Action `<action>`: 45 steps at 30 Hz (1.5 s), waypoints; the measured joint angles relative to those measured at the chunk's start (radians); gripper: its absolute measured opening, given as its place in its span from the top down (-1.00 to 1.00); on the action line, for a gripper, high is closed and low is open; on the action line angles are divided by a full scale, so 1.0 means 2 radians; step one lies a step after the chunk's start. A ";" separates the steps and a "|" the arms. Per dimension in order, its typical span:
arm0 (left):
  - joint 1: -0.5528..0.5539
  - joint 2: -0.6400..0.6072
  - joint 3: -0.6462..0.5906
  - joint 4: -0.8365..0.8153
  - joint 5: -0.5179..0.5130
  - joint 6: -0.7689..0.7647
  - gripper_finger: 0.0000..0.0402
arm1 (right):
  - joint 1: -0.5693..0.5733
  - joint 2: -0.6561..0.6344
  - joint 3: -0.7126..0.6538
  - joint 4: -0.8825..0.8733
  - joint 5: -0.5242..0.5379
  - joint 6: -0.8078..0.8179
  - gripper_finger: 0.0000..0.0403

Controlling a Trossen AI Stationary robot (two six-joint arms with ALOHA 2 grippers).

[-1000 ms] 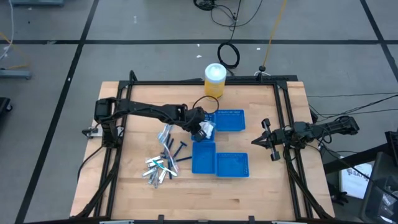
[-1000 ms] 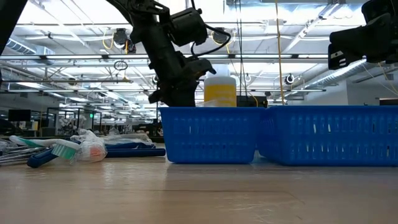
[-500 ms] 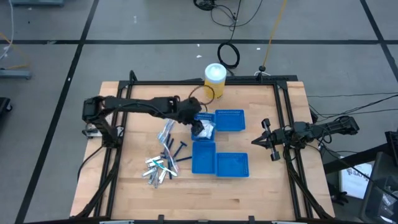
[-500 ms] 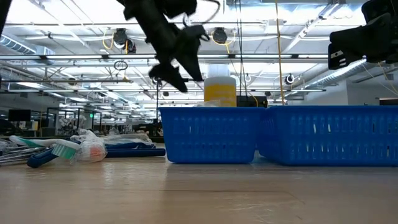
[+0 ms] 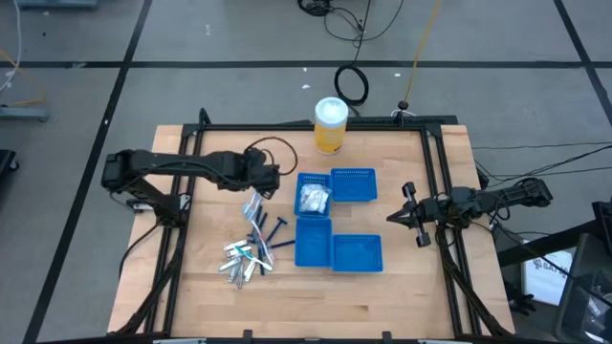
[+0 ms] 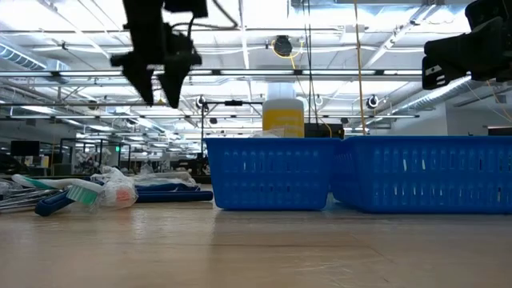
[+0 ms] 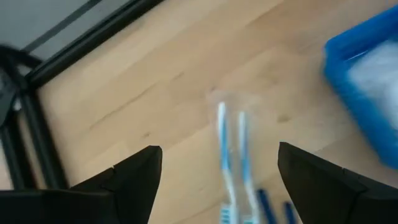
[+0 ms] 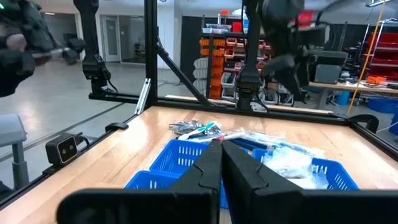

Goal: Pick & Place Travel size toiletries
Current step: Put the blue toothbrush into the top right blue bin

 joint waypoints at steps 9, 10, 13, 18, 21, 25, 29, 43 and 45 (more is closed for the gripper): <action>0.051 0.001 -0.150 0.204 0.088 0.059 -0.54 | 0.000 0.000 0.000 0.000 0.000 0.000 0.98; 0.059 0.001 -0.164 0.216 0.091 0.059 -0.54 | 0.000 0.000 0.000 0.000 0.000 0.000 0.98; 0.082 0.001 -0.194 0.240 0.110 0.057 -0.51 | 0.000 0.000 0.000 0.000 0.000 0.000 0.98; 0.105 0.001 -0.233 0.285 0.129 0.059 -0.46 | 0.000 0.000 0.000 0.000 0.000 0.000 0.98; 0.116 0.001 -0.254 0.307 0.133 0.052 -0.44 | 0.000 0.000 0.000 0.000 0.000 0.000 0.98; 0.119 0.001 -0.274 0.318 0.155 0.035 -0.44 | 0.000 0.000 0.000 0.000 0.000 0.000 0.98; 0.117 -0.002 -0.289 0.320 0.153 0.022 -0.44 | 0.000 0.000 0.000 0.000 0.000 0.000 0.98; 0.139 -0.001 -0.295 0.245 0.129 -0.010 -0.16 | 0.000 0.000 0.000 0.000 0.000 0.000 0.98; 0.143 -0.001 -0.295 0.249 0.138 -0.012 -0.04 | 0.000 0.000 0.000 0.000 0.000 0.000 0.98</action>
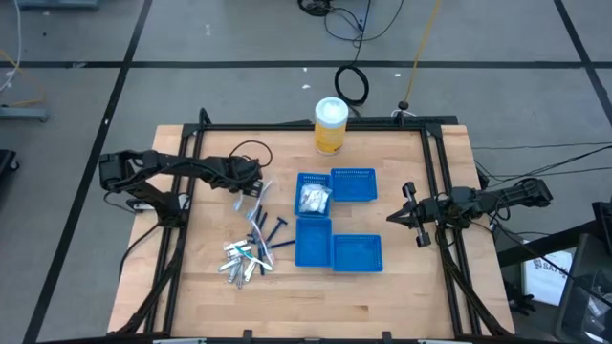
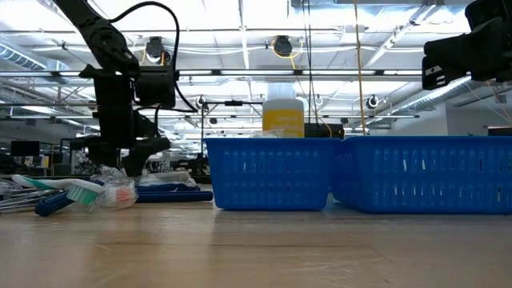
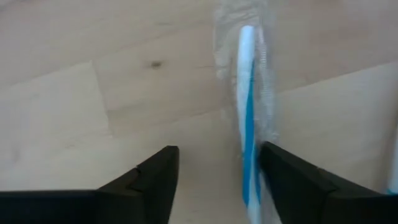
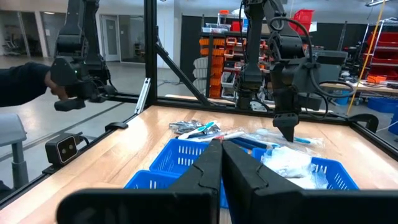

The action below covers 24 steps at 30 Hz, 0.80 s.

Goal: Pick & Place Travel size toiletries
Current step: Put the blue toothbrush into the top right blue bin

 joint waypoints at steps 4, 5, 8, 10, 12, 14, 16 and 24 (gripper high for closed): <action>0.000 0.001 0.000 0.011 0.011 0.003 0.27 | 0.000 0.000 0.000 0.000 0.000 0.000 0.98; 0.000 0.001 -0.001 0.015 0.012 0.003 0.36 | 0.000 0.000 0.000 0.000 0.000 0.000 0.98; 0.000 0.001 -0.001 0.027 0.016 0.016 0.62 | 0.000 0.000 0.000 0.000 0.000 0.000 0.98; 0.000 0.001 -0.002 0.036 0.015 0.032 0.79 | 0.000 0.000 0.000 0.000 0.000 0.000 0.98; 0.000 0.002 -0.002 0.044 0.002 0.049 0.93 | 0.000 0.000 0.000 0.000 0.000 0.000 0.98; 0.000 0.002 -0.002 0.046 -0.012 0.052 0.94 | 0.000 0.000 0.000 0.000 0.000 0.000 0.98; 0.000 0.002 -0.002 0.049 -0.021 0.056 0.90 | 0.000 0.000 0.000 0.000 0.000 0.000 0.98; -0.011 -0.025 0.015 0.049 -0.027 0.091 0.95 | 0.000 0.000 0.000 0.000 0.000 0.000 0.98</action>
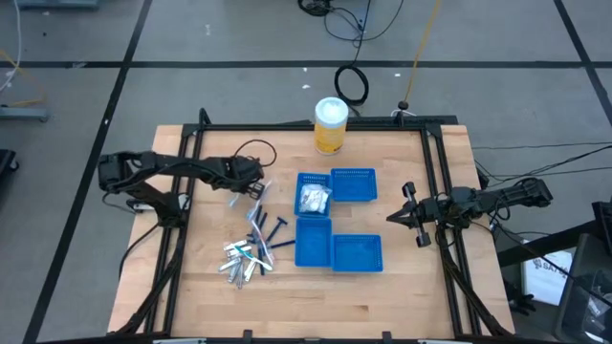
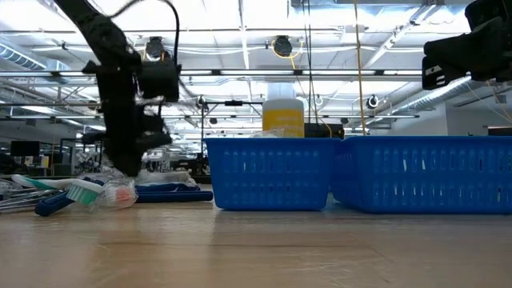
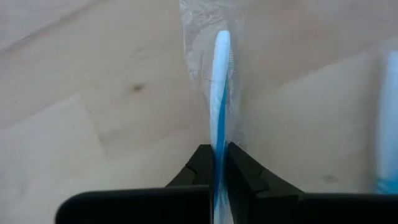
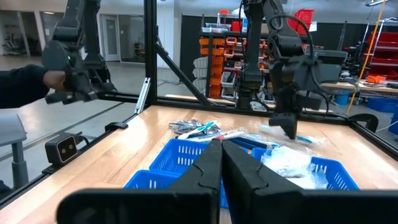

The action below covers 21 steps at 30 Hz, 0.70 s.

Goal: Pick & Place Travel size toiletries
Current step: Put the blue toothbrush into the top right blue bin

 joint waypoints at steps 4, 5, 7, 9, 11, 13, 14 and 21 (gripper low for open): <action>-0.015 -0.030 0.028 0.017 -0.008 0.024 0.92 | 0.000 0.000 0.000 0.000 0.000 0.000 0.98; -0.021 -0.037 0.034 0.022 -0.007 0.036 0.94 | 0.000 0.000 0.000 0.000 0.000 0.000 0.98; -0.036 -0.046 0.049 0.048 -0.007 0.075 0.97 | 0.000 0.000 0.000 0.000 0.000 0.000 0.98; -0.052 -0.051 0.064 0.102 -0.007 0.123 0.96 | 0.000 0.000 0.000 0.000 0.000 0.000 0.98; -0.069 -0.052 0.073 0.160 -0.007 0.177 0.92 | 0.000 0.000 0.000 0.000 0.000 0.000 0.98; -0.086 -0.051 0.078 0.229 0.001 0.226 0.91 | 0.000 0.000 0.000 0.000 0.000 0.000 0.98; -0.091 -0.052 0.080 0.252 0.009 0.245 0.91 | 0.000 0.000 0.000 0.000 0.000 0.000 0.98; -0.101 -0.055 0.084 0.301 0.033 0.313 0.92 | 0.000 0.000 0.000 0.004 0.000 0.000 0.98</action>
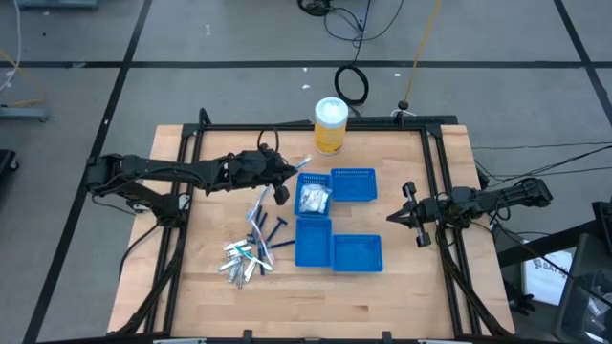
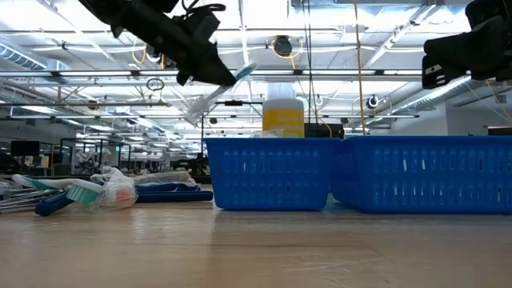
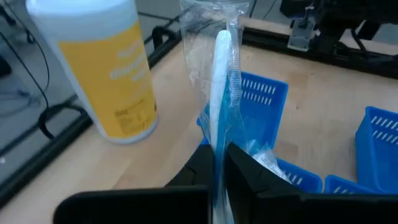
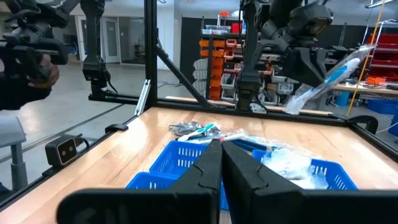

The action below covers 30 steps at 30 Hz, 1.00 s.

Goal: Pick & Place Travel size toiletries
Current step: Put the blue toothbrush into the top right blue bin

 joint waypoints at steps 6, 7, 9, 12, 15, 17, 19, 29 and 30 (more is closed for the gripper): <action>0.005 0.000 0.000 0.014 0.021 0.049 0.95 | 0.000 0.000 0.000 0.000 0.000 0.000 0.98; 0.009 0.000 0.000 0.024 0.041 0.058 0.97 | 0.000 0.000 0.000 0.000 0.000 0.000 0.98; 0.020 0.000 0.000 0.045 0.083 0.069 0.96 | 0.000 0.000 0.000 0.000 0.000 0.000 0.98; 0.033 0.000 0.000 0.065 0.131 0.085 0.92 | 0.000 0.000 0.000 0.014 0.000 0.000 0.98; 0.046 0.000 0.000 0.075 0.166 0.099 0.96 | 0.000 0.000 0.000 0.036 0.000 0.001 0.98; 0.054 0.000 0.000 0.082 0.193 0.104 0.97 | 0.000 0.000 0.000 0.053 0.000 0.015 0.98; 0.060 0.000 0.000 0.087 0.209 0.112 0.94 | 0.000 0.000 0.000 0.070 0.003 0.030 0.98; 0.092 0.003 0.000 0.109 0.279 0.156 0.93 | 0.000 0.001 0.000 0.127 0.029 0.037 0.98; 0.096 0.005 0.000 0.107 0.279 0.155 0.92 | 0.000 0.001 0.000 0.130 0.030 0.037 0.98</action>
